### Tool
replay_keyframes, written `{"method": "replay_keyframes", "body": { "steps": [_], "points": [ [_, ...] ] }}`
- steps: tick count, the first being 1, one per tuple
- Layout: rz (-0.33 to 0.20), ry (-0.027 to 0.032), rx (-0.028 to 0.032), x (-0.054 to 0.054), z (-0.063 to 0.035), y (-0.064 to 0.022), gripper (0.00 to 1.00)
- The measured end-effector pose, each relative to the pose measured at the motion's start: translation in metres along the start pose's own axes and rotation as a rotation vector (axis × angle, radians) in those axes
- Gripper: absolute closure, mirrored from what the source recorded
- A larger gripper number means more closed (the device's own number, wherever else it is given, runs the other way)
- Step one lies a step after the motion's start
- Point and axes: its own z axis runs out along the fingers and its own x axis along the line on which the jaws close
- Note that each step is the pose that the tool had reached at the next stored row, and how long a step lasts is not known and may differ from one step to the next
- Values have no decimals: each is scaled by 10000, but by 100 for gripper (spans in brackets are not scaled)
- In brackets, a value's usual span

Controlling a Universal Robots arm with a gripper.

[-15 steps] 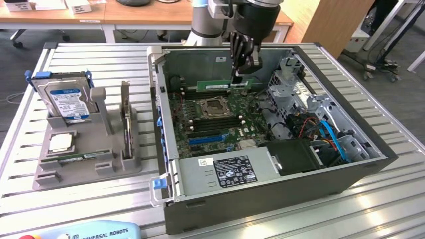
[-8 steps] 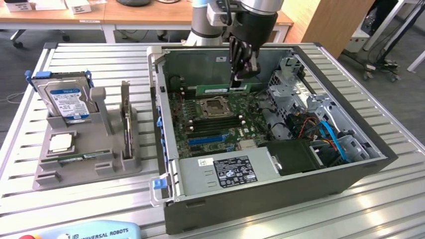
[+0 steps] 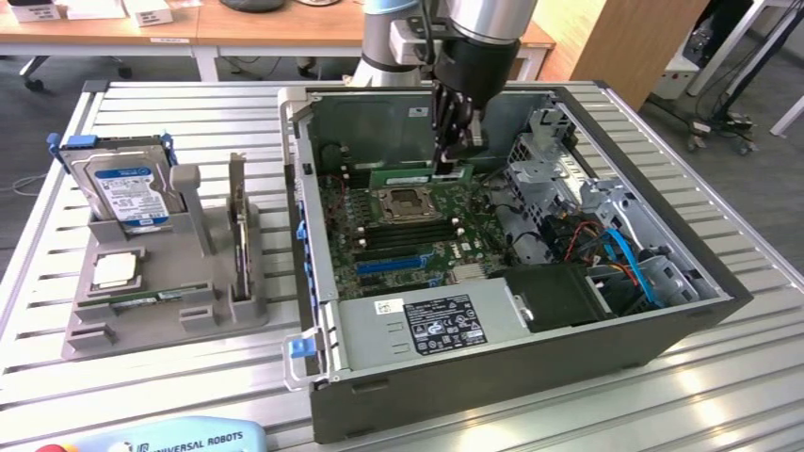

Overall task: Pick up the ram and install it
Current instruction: 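Insert the ram into the slot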

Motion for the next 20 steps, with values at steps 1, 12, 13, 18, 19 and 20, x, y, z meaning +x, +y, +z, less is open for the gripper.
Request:
{"method": "replay_keyframes", "body": {
  "steps": [1, 12, 13, 18, 19, 20],
  "points": [
    [0, 1, 0, 0, 16, -1, 88],
    [0, 0, 0, -1, 142, -5, 88],
    [0, 1, -1, -1, 141, -5, 88],
    [1, -1, 0, -1, 142, -23, 88],
    [0, 0, 0, -1, 141, -30, 88],
    [0, 0, 0, -1, 141, -33, 88]
  ]
}}
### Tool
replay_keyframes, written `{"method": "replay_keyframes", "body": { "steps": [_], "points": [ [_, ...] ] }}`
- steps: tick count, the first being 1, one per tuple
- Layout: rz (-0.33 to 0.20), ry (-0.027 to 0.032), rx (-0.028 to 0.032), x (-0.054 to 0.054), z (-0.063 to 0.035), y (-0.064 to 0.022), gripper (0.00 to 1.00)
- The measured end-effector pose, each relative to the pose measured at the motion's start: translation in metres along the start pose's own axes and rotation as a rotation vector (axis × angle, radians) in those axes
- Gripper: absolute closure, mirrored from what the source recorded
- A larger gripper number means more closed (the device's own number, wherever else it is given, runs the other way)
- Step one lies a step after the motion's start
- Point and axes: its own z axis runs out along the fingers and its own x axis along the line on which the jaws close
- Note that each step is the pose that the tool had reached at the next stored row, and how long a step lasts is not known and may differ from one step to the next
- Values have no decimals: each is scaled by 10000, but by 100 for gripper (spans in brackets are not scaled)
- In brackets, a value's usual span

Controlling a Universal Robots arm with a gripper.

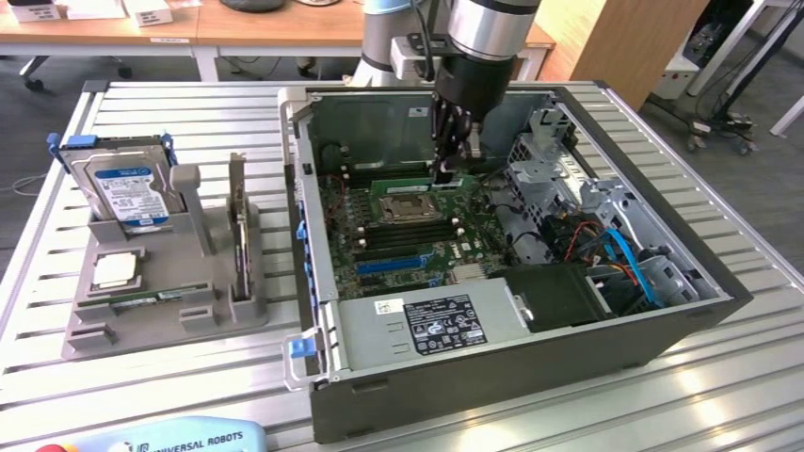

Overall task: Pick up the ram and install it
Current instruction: 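Insert the ram into the slot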

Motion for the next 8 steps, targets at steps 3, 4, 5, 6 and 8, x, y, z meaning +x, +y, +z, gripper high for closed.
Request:
{"method": "replay_keyframes", "body": {
  "steps": [3, 4, 5, 6, 8],
  "points": [
    [1, -1, 1, 2, 0, -2, 88],
    [-1, -2, 1, 7, 1, -4, 88],
    [-1, -1, 1, 15, 0, -4, 88],
    [0, 0, 0, 26, 0, -3, 88],
    [1, -1, 0, 48, 0, -4, 88]
  ]
}}
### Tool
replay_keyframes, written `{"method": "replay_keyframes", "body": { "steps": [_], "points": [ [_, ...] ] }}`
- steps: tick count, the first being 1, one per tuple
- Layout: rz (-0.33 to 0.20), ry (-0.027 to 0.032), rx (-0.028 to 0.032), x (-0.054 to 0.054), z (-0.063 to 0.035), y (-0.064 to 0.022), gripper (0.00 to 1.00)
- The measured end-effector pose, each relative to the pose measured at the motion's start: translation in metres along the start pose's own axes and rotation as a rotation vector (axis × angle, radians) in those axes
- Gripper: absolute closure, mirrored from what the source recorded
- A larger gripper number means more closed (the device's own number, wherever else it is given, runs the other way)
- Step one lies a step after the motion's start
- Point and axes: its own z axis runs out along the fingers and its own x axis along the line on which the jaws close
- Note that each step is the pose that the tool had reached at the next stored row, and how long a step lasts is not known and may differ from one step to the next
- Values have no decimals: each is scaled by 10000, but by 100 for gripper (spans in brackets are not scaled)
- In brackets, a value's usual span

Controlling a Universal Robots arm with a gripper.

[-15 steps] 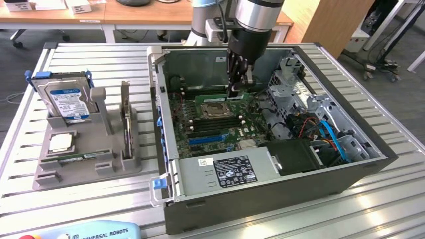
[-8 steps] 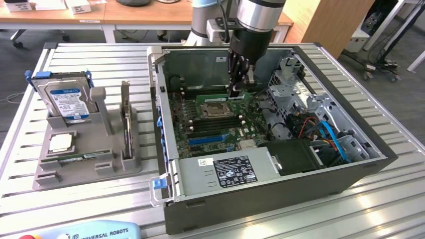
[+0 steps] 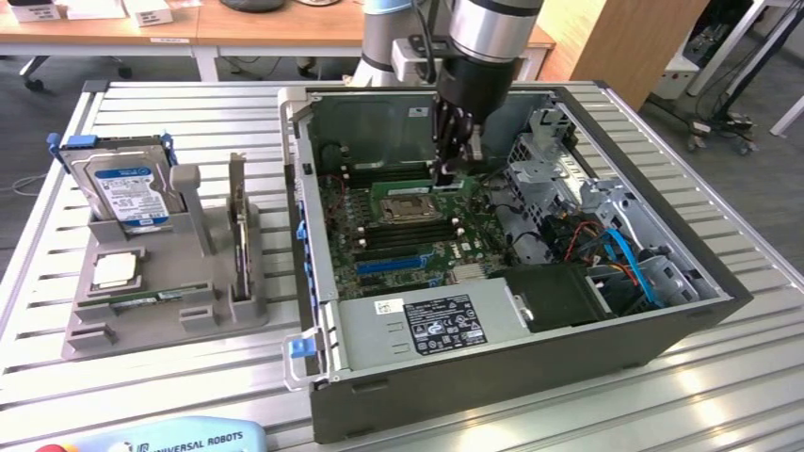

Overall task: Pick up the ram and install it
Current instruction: 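Insert the ram into the slot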

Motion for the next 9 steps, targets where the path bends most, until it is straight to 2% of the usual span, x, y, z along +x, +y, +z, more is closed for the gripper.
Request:
{"method": "replay_keyframes", "body": {
  "steps": [5, 9],
  "points": [
    [1, 0, 0, 19, 3, 0, 88],
    [0, 0, 0, 20, 41, -2, 88]
  ]
}}
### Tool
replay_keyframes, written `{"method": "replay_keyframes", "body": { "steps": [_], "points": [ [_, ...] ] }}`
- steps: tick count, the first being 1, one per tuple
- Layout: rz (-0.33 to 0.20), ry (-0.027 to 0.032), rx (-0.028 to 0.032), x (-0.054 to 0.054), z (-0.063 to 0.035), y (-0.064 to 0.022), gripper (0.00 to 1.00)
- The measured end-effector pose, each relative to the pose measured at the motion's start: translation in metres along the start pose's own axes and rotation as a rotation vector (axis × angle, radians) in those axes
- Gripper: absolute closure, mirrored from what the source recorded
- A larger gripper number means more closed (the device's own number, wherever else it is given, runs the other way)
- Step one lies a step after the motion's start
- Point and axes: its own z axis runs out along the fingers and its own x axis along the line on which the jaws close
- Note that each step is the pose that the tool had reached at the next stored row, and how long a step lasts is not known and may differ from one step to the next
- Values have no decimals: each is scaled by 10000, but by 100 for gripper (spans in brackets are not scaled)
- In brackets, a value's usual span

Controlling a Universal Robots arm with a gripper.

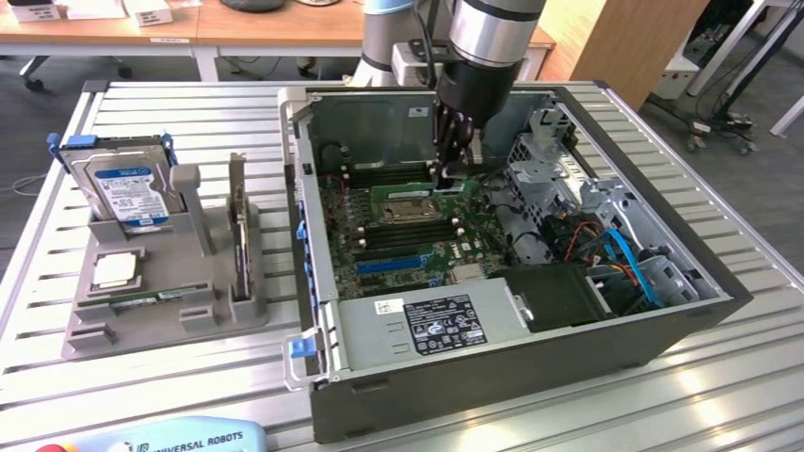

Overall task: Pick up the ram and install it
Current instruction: 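Insert the ram into the slot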

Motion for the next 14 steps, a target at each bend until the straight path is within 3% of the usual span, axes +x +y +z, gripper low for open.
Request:
{"method": "replay_keyframes", "body": {
  "steps": [14],
  "points": [
    [0, 0, 0, 0, 206, -8, 88]
  ]
}}
